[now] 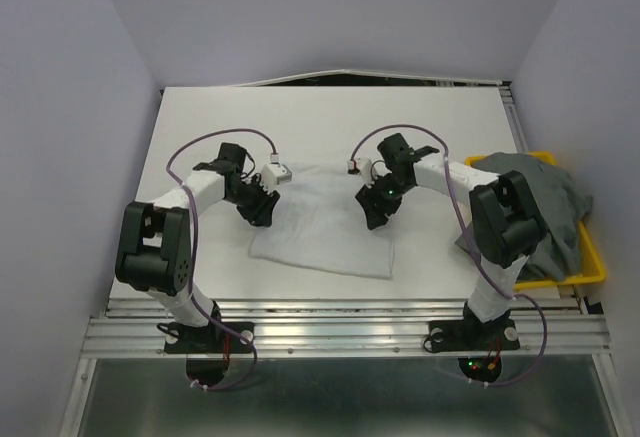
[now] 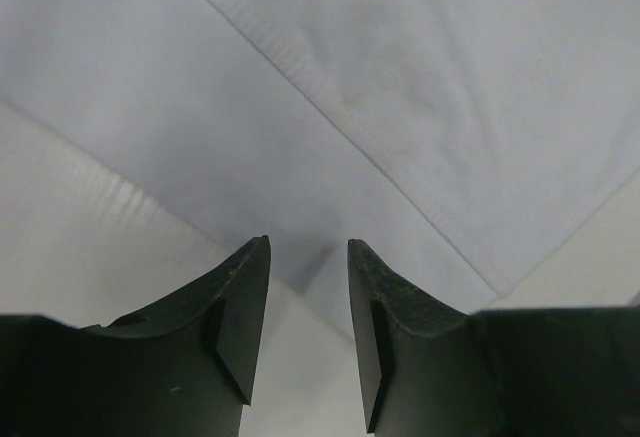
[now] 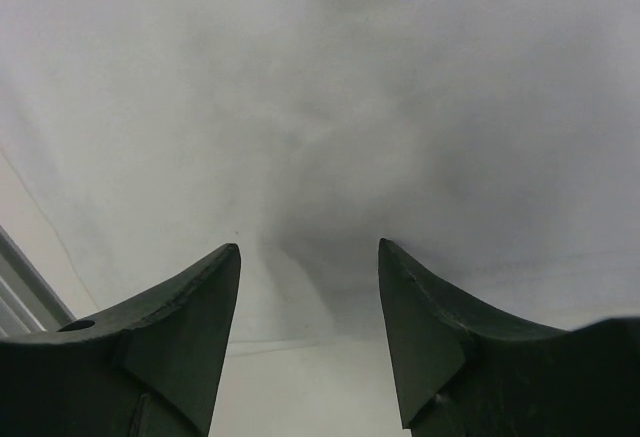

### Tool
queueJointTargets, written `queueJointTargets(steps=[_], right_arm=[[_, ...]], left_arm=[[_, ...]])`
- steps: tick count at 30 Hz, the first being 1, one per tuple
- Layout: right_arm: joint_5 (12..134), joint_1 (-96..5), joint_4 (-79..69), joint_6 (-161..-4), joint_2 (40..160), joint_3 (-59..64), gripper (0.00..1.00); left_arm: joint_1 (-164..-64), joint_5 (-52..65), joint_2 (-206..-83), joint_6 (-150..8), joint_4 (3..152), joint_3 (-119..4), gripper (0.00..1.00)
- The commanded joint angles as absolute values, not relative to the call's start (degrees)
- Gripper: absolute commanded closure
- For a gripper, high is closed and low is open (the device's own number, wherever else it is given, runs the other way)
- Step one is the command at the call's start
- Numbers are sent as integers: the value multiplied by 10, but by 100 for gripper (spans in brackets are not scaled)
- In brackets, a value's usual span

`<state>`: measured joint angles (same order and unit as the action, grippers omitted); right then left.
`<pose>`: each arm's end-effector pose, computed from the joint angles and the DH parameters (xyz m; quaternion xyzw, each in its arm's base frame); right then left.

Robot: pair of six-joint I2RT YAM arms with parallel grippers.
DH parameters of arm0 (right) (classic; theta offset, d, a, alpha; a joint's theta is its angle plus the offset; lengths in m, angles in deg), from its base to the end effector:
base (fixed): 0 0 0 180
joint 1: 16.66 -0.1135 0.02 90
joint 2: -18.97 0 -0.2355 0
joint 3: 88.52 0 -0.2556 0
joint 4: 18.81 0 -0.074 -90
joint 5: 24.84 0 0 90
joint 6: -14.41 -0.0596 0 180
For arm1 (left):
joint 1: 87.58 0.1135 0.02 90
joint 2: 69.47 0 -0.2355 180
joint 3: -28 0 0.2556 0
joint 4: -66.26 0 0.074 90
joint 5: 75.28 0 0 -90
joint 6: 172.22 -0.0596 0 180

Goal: Fold and stack the skirts
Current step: Flatten the skirt out

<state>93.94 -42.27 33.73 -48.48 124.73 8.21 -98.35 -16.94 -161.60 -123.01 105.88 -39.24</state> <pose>0.3057 0.1783 0.1204 -0.4554 0.8461 0.2447 0.1294 0.3029 -0.0895 0.1287 0.4623 0.8188 -0.2020 0.2739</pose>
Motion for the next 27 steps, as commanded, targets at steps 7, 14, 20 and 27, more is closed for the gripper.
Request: queueJointTargets(steps=[7, 14, 20, 27], right_arm=[[874, -356, 370, -505, 1314, -159, 38], [870, -283, 395, -483, 1427, -287, 45], [868, -265, 410, -457, 1466, -295, 46], [911, -260, 421, -459, 1476, -281, 46]], left_arm=[[-980, -190, -1680, -1198, 1050, -641, 51], [-970, -247, -1891, -1296, 1183, -931, 62], [-966, -273, -2018, -1314, 1233, -1055, 62], [-966, -254, -2038, -1326, 1219, -1028, 62]])
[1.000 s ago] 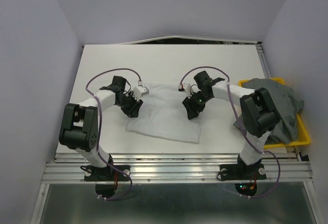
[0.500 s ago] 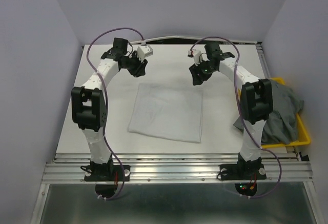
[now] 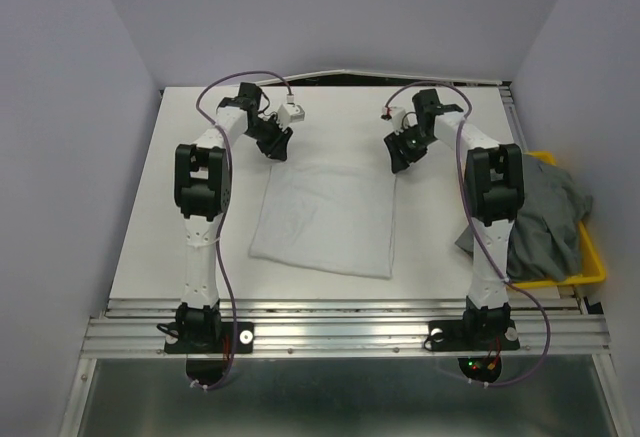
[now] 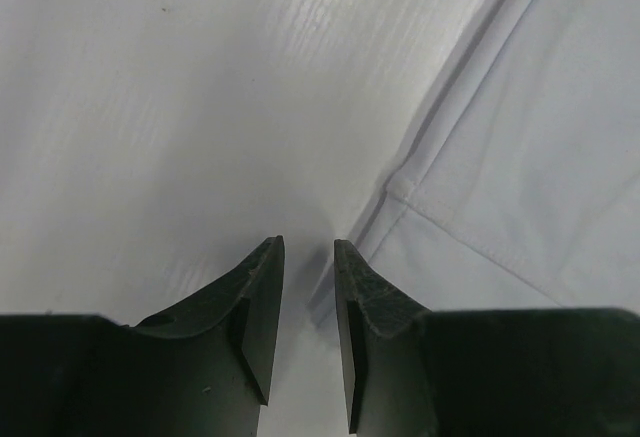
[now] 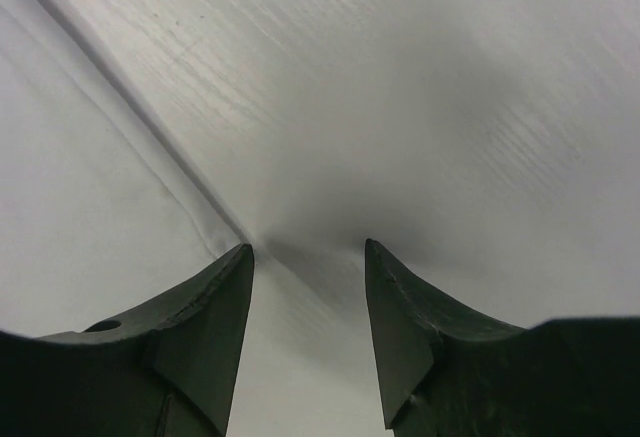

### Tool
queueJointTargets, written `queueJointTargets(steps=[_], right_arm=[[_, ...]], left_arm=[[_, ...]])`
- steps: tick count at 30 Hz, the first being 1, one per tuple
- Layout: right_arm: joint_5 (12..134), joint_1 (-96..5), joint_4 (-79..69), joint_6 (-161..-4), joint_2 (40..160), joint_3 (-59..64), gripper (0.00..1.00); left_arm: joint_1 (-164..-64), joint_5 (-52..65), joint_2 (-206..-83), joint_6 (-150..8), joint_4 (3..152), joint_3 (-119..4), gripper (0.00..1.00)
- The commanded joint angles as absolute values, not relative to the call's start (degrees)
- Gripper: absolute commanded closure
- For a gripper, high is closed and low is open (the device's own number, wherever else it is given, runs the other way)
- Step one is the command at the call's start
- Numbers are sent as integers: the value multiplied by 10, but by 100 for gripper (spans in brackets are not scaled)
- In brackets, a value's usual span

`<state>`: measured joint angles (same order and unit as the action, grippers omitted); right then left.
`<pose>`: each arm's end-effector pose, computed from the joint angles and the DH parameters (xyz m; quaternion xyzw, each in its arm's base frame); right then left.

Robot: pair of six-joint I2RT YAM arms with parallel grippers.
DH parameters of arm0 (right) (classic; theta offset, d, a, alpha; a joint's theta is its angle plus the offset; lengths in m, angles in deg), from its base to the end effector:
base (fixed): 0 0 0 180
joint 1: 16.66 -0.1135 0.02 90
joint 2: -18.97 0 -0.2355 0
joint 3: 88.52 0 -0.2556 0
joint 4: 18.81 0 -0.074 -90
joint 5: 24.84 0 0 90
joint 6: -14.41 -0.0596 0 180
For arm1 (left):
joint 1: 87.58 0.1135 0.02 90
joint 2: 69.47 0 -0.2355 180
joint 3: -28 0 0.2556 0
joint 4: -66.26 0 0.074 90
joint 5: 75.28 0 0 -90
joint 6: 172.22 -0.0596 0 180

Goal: Fold and stack the skirts
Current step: Flatten the skirt out, then fold the skirt

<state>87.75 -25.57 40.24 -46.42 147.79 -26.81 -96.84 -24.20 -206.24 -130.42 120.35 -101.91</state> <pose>0.4548 0.0945 0.1294 -0.3477 0.9010 0.1592 0.2050 0.4912 -0.1180 0.1390 0.5120 0.7602 -0.2252 0.3304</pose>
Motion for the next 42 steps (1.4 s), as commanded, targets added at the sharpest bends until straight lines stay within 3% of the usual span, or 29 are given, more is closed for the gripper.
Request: queueJointTargets(steps=[1, 7, 11, 16, 32, 38, 42], right_arm=[[926, -260, 421, -464, 1476, -283, 46], [1017, -231, 457, -497, 1503, -329, 46], [1087, -216, 480, -526, 1527, -350, 46], [1098, -216, 472, -528, 1538, -319, 45], [1086, -216, 457, -517, 1542, -268, 46], [1078, -216, 443, -522, 1540, -258, 51], [1074, -216, 431, -527, 1540, -263, 59]], left_arm=[[-965, -252, -2038, -1328, 1219, -1024, 62], [-948, -277, -2039, -1323, 1215, -1016, 62], [-908, -374, -2053, -1299, 1229, -1047, 61], [-890, -426, -2080, -1285, 1270, -1083, 58], [-890, -444, -2128, -1248, 1259, -1069, 56], [-890, -443, -2130, -1273, 1278, -1061, 56], [-890, -440, -2131, -1293, 1293, -1055, 59]])
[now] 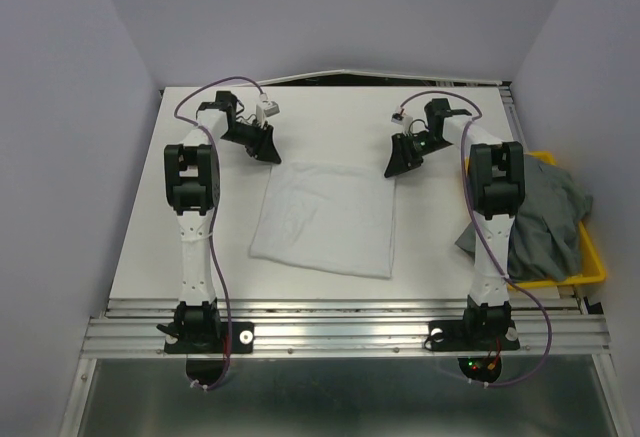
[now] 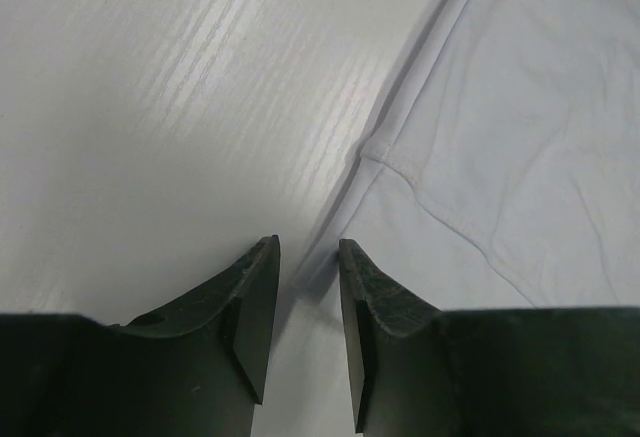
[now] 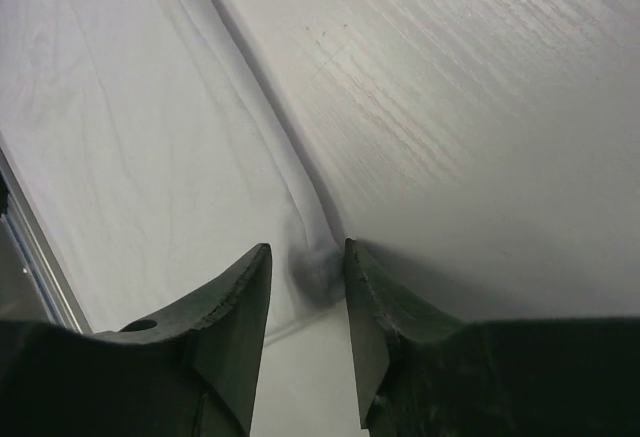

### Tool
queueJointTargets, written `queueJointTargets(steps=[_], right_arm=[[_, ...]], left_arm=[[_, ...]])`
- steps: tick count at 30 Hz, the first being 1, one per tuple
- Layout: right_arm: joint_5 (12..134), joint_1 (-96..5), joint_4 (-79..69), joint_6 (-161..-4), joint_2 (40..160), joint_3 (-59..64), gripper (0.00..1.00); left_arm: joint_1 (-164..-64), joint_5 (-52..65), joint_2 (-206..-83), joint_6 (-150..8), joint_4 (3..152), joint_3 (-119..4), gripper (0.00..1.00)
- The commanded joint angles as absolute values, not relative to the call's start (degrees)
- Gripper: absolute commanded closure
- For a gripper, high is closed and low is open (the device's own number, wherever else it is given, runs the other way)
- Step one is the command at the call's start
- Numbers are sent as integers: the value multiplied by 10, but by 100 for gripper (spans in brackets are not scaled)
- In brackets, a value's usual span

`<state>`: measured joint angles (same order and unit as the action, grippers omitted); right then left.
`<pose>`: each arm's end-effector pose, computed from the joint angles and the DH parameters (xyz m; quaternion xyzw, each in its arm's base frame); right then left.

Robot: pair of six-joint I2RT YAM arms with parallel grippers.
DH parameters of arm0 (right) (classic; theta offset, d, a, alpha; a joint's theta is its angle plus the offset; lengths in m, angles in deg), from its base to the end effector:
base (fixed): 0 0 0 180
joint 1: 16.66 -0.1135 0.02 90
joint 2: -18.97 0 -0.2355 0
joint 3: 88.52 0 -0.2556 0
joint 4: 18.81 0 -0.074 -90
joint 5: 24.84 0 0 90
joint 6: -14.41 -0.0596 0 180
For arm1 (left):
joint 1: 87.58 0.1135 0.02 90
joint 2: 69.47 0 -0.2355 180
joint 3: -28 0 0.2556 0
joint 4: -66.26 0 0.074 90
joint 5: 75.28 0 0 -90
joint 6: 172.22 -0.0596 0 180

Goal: Fold and stack the skirts
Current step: Fold the skirt

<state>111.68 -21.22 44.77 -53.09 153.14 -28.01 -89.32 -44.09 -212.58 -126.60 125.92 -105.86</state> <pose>0.4499 0.0793 0.1050 -0.2531 0.8791 0.3734 0.1541 0.4966 -0.0661 0.1159 0.4181 0.7528 -0.3917 0.3240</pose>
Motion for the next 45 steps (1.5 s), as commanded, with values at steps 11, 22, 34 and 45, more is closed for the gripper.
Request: queueJointTargets(steps=[11, 22, 34, 45], right_arm=[[1074, -216, 425, -522, 1535, -271, 87], [1064, -216, 425, -534, 1534, -342, 99], [1040, -216, 445, -508, 1499, -388, 99], [1049, -216, 484, -461, 1423, -329, 99]], left_arm=[[-890, -450, -2126, -1318, 1316, -1063, 89], [-889, -447, -2056, -1313, 1263, -1028, 100], [-890, -406, -1960, -1342, 1207, -971, 100], [-890, -381, -1853, -1445, 1211, -834, 100]])
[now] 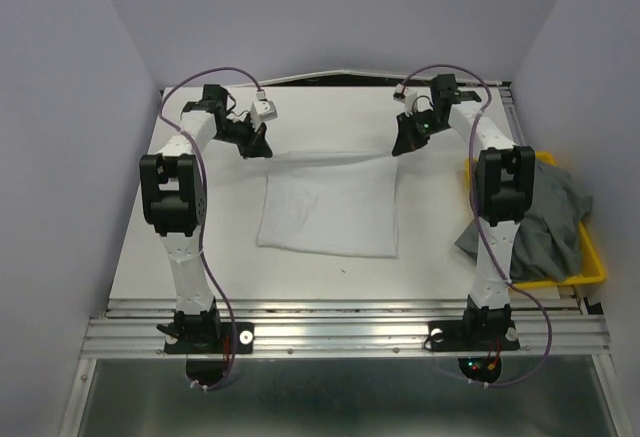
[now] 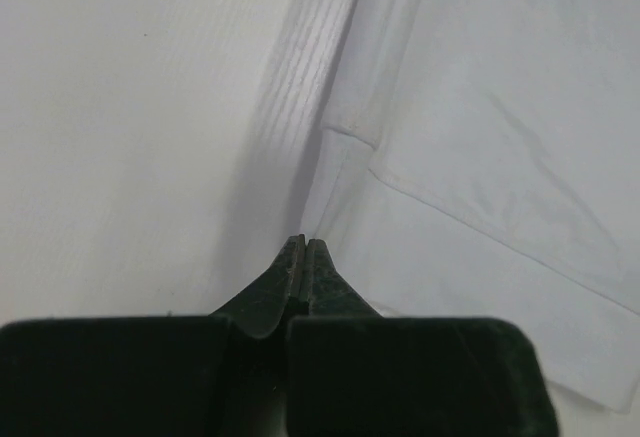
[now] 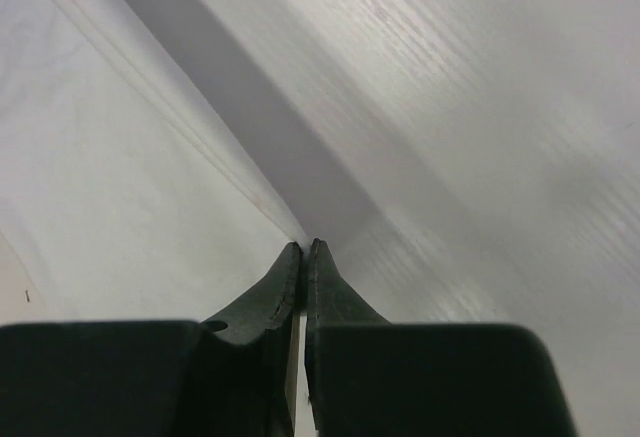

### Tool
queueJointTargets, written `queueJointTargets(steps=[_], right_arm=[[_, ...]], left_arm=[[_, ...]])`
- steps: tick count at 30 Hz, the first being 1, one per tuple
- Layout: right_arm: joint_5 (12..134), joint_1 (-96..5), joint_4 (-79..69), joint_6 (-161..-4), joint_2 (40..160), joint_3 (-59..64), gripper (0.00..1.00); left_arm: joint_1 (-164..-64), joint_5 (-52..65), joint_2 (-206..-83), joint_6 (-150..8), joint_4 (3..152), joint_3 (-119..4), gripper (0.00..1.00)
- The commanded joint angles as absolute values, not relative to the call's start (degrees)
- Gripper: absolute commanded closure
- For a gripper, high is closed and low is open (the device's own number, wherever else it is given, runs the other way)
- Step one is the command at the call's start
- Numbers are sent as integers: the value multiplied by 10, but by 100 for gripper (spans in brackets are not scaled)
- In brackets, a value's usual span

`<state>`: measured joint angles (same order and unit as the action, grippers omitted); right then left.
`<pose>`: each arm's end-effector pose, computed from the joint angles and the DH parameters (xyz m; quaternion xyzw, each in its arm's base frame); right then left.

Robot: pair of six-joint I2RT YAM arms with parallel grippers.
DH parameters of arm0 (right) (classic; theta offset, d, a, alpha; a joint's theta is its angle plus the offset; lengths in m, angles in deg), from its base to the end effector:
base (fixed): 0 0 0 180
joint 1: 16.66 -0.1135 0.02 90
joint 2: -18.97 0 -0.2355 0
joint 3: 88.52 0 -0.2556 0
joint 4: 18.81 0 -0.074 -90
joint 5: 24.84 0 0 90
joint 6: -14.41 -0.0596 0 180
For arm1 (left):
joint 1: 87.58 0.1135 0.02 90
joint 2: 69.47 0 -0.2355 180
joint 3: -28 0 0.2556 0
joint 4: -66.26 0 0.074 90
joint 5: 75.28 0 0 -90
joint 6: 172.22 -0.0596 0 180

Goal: Fold and stack the skirts
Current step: Fold the skirt

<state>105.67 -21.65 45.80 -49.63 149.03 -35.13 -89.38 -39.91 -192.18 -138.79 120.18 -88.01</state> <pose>0.4661 0.0796 0.1677 -0.3092 0.8701 0.3017 0.2374 0.4526 -0.0628 0.1873 0.5207 0.6936 -0.2905 0.4042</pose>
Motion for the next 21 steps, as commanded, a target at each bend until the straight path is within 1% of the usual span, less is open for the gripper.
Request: queueJointTargets(steps=[1, 5, 9, 21], right_arm=[[1050, -221, 483, -458, 1413, -317, 99], [1045, -233, 473, -444, 1363, -246, 99], [1035, -251, 447, -439, 1291, -139, 99], [989, -287, 400, -425, 1158, 41, 99]], left_arm=[[-890, -378, -1834, -1458, 1211, -822, 100], [-890, -373, -1784, -1477, 1211, -760, 100], [-890, -363, -1723, -1489, 1206, -690, 100], [-896, -319, -1588, -1530, 1201, -513, 100]])
